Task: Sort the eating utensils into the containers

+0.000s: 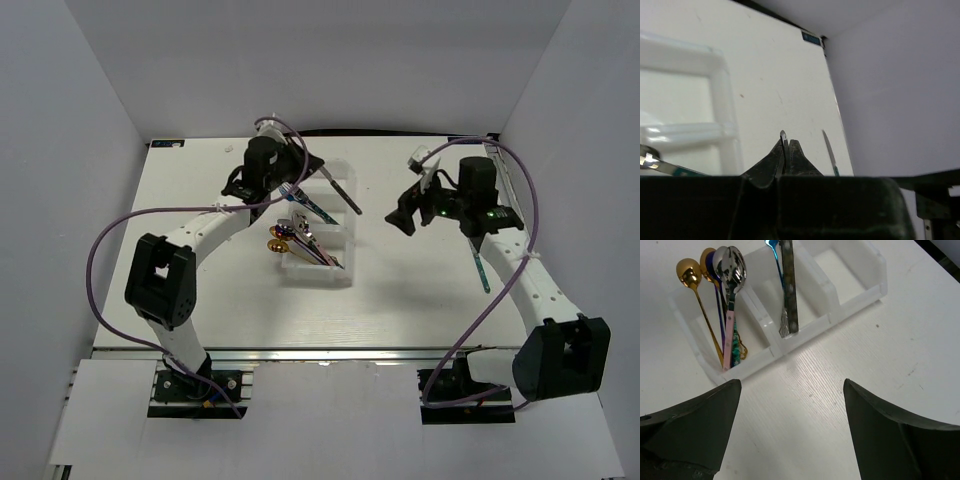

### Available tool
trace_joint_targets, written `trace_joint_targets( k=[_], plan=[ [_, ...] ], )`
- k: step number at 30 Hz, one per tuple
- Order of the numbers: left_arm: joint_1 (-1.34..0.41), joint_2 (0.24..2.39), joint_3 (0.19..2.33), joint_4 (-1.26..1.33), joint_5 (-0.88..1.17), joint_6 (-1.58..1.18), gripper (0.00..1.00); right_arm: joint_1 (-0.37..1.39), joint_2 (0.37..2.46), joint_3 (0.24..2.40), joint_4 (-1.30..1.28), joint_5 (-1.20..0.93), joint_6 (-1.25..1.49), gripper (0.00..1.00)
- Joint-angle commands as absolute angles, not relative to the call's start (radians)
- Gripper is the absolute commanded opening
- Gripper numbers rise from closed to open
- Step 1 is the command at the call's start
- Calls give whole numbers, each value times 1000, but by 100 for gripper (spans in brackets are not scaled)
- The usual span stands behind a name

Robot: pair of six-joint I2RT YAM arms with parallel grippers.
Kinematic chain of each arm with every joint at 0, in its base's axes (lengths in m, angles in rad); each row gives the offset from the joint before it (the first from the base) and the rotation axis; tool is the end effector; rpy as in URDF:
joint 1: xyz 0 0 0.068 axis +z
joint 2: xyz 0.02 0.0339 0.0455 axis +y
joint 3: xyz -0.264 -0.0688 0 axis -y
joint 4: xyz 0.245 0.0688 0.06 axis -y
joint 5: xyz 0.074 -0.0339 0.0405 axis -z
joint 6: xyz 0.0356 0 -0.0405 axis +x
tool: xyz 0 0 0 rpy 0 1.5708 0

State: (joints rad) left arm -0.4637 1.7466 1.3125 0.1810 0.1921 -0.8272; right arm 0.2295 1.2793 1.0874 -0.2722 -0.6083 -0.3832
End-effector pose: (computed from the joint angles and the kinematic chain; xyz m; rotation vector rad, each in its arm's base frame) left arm 0.3719 -0.1936 0.2975 -0.2098 1.9480 -1.0604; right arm 0.2762 0.0854 0.3323 -0.9469 1.7421 0.5169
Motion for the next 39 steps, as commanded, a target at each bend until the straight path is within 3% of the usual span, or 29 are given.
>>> trace_joint_targets(
  k=[1,18,29,30,34,39],
  plan=[
    [-424,1743,1409,190,115,-735,0,155,1243,1052,-238,-754,-437,89],
    [-368,2094,1792,219,-43,-585,0,26,1183,980,-232,-853,-495,89],
    [-368,2184,1798,221,-20,-538,0,12,1192,971,-229,-870,-494,89],
    [-368,2184,1793,221,-9,-538,4,11,1193,971,-227,-865,-494,89],
    [-367,2181,1784,212,57,-548,36,-20,1204,971,-227,-854,-494,89],
    [-367,2152,1767,180,80,-549,57,-38,1215,974,-225,-825,-482,89]
  ],
)
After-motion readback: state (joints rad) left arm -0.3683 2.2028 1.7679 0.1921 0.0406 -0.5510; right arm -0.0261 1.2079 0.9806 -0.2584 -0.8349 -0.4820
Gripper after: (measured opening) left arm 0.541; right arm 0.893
